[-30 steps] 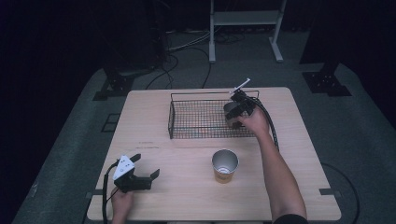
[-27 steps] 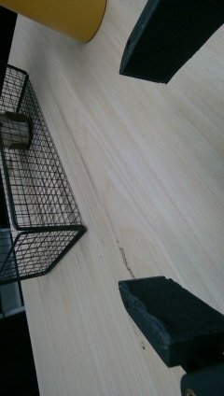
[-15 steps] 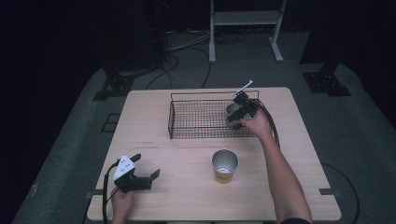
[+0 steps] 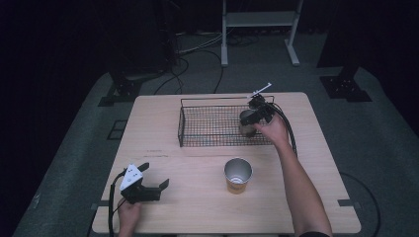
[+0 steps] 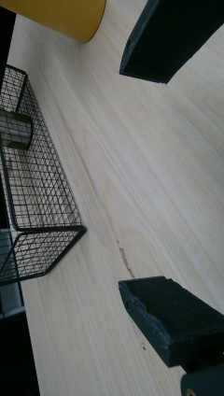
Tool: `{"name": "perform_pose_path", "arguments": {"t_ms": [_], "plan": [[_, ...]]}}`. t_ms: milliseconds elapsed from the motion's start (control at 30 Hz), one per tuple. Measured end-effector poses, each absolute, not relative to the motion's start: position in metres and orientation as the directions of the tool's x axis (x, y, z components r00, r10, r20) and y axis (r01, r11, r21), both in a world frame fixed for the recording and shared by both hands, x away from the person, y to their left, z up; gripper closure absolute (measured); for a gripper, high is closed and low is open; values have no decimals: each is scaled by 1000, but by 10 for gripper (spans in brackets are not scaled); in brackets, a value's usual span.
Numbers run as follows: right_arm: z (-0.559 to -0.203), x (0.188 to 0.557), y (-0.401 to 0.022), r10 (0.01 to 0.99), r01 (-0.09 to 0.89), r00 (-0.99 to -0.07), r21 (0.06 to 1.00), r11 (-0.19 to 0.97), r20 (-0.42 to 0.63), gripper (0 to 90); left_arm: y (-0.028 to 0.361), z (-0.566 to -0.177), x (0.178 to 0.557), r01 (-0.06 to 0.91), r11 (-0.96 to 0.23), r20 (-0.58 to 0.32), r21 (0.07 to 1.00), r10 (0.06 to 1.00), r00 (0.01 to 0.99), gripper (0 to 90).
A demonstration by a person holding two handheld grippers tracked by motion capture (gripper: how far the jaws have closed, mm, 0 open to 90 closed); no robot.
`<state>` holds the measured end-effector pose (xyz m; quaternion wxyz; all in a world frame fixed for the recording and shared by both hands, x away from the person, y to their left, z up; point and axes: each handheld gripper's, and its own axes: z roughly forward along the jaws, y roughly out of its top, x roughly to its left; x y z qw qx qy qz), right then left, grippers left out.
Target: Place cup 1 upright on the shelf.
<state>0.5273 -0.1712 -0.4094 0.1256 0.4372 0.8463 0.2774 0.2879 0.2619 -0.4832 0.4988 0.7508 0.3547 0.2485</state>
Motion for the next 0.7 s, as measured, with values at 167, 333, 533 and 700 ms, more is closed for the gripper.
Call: {"name": "perform_pose_path", "arguments": {"t_ms": [167, 333, 533, 700], "plan": [[-404, 525, -175, 813, 659, -582, 601, 452, 26, 104, 262, -483, 288, 285, -252, 20, 925, 781, 625, 0], [-396, 522, -179, 819, 644, -573, 631, 433, 22, 104, 262, -483, 288, 285, -252, 20, 925, 781, 624, 0], [-388, 516, -184, 813, 629, -582, 651, 425, 32, 104, 262, -483, 288, 286, -252, 20, 925, 781, 624, 0], [-381, 506, -191, 805, 605, -592, 674, 424, 25, 111, 261, -483, 288, 286, -253, 20, 924, 781, 624, 0]]}}
